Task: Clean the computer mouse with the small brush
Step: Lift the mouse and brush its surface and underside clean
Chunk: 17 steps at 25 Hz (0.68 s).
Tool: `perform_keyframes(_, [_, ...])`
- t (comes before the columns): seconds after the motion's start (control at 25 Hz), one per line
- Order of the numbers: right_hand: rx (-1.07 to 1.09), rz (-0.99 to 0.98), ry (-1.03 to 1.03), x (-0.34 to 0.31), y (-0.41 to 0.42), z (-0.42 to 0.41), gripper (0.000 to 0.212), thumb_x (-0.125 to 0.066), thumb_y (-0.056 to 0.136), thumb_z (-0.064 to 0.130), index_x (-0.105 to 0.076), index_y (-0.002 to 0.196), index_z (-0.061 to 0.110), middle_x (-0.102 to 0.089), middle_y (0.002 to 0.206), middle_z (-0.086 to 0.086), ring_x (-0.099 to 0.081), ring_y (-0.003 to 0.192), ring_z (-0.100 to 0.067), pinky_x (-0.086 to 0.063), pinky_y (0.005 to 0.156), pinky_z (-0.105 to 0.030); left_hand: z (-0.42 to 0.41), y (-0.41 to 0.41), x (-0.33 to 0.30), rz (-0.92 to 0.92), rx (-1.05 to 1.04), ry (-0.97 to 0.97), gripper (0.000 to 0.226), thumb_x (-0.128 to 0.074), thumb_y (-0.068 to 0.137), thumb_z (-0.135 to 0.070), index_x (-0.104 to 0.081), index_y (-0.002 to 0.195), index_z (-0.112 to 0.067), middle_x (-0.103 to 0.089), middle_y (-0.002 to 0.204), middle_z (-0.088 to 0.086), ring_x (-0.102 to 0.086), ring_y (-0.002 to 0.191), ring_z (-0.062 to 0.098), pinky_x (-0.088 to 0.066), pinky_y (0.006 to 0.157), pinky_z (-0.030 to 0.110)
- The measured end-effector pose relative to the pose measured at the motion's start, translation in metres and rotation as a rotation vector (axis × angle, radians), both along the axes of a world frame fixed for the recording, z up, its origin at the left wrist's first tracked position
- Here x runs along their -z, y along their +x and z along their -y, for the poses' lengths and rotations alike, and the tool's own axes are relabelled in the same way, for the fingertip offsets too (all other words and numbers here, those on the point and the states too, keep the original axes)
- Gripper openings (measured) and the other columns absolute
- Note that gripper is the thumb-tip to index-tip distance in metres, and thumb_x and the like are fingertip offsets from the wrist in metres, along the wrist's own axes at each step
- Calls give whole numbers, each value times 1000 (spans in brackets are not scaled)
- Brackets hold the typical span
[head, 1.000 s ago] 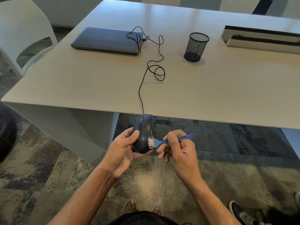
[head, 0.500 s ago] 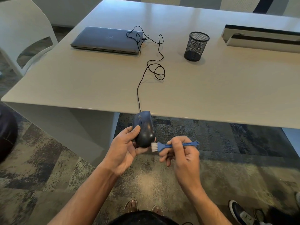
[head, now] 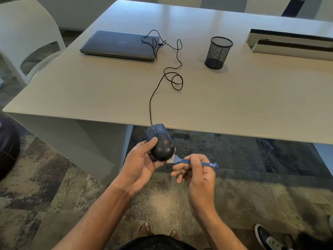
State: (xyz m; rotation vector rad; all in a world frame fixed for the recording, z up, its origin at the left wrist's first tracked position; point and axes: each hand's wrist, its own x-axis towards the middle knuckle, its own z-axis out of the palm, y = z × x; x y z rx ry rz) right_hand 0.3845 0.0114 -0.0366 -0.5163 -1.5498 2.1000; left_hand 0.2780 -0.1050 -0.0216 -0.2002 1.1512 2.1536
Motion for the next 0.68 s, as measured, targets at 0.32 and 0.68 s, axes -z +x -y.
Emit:
perform_keyframes(0.32, [110, -22, 92, -5, 10, -4, 32, -44, 106, 26, -67, 83, 22, -72, 68, -17, -69, 55, -25, -50, 46, -25, -10, 4, -2, 27, -22, 30, 57, -67, 83, -18, -50, 133, 3, -71, 118, 25, -69, 109, 42, -62, 76, 51])
perform_keyframes(0.68, [-4, -20, 111, 1, 10, 8, 25, -46, 102, 27, -60, 93, 9, -73, 71, -18, -71, 58, -30, -52, 48, -29, -11, 7, 2, -22, 7, 39, 45, -65, 83, -17, -50, 124, -6, -69, 118, 25, -72, 98, 39, -56, 88, 60])
